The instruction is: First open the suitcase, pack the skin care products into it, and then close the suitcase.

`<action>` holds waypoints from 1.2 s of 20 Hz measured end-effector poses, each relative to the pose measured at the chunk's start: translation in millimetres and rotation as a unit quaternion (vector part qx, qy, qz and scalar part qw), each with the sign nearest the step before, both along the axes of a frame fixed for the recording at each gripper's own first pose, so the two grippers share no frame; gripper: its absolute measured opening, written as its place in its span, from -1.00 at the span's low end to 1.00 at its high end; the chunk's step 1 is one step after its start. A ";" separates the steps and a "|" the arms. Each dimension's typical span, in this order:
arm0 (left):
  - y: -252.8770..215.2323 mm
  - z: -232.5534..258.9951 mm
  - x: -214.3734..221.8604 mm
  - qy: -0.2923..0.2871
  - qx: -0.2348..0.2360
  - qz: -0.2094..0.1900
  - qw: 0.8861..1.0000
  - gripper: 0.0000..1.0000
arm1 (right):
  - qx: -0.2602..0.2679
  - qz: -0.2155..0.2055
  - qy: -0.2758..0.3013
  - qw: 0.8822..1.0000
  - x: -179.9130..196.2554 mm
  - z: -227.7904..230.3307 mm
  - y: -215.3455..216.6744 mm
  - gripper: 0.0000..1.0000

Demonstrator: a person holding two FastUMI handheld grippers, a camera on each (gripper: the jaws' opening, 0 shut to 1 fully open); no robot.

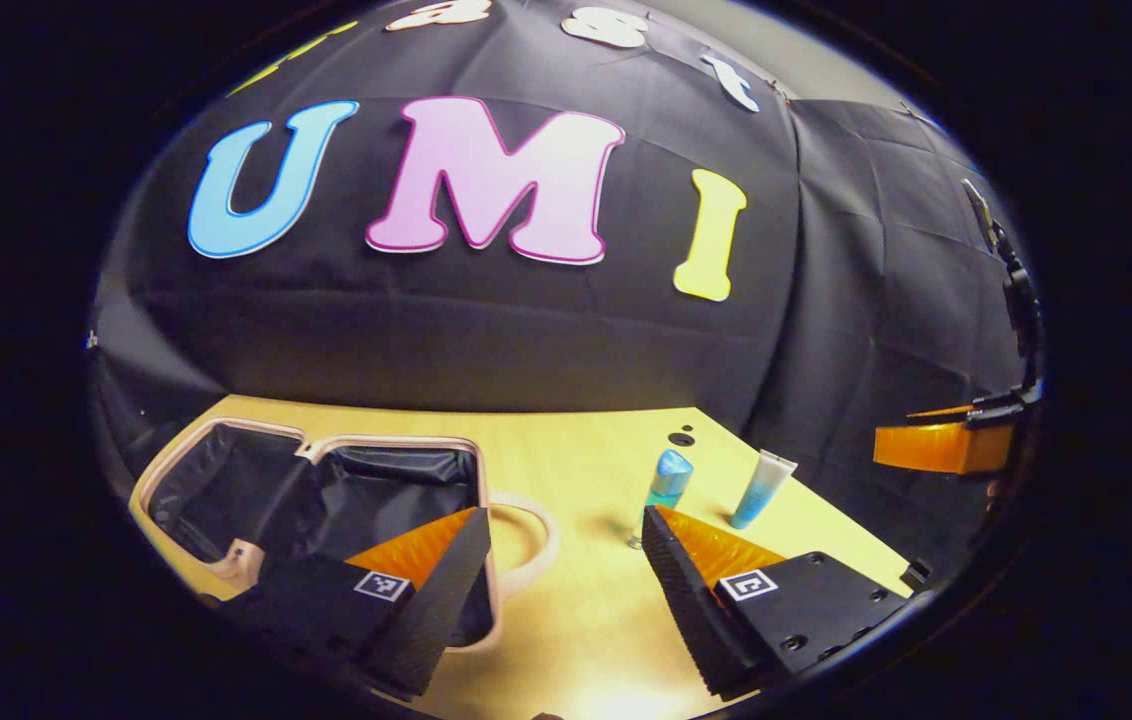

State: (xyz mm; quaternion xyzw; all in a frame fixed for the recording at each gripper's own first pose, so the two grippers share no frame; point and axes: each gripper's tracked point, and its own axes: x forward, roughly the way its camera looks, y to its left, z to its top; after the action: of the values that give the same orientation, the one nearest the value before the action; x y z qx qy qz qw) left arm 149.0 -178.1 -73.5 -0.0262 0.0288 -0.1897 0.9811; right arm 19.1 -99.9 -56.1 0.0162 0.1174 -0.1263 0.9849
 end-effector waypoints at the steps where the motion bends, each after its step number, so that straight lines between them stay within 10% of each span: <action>1: -19.1 -4.9 7.6 -0.002 0.007 -0.010 1.000 0.93 | 0.002 0.003 0.005 1.000 0.4 -4.2 -0.6 0.94; 14: -130.9 -59.4 115.5 0.003 0.077 -0.058 0.995 0.94 | 0.048 -0.006 0.032 0.998 73.2 -101.6 -46.9 0.94; 20: -146.4 -57.9 143.4 -0.010 0.111 -0.058 0.992 0.60 | 0.070 0.000 0.025 0.997 114.7 -129.1 -57.2 0.95; 24: -139.3 -60.3 146.5 0.010 0.089 -0.053 0.995 0.00 | 0.077 0.001 0.020 0.997 138.2 -142.0 -58.5 0.96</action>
State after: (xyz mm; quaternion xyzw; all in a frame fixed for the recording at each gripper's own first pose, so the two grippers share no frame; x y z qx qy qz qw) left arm 295.5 -317.3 -133.8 0.0613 0.0570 -0.2376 0.9677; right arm 157.3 -158.4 -198.1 0.0892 0.1466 -0.1166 0.9782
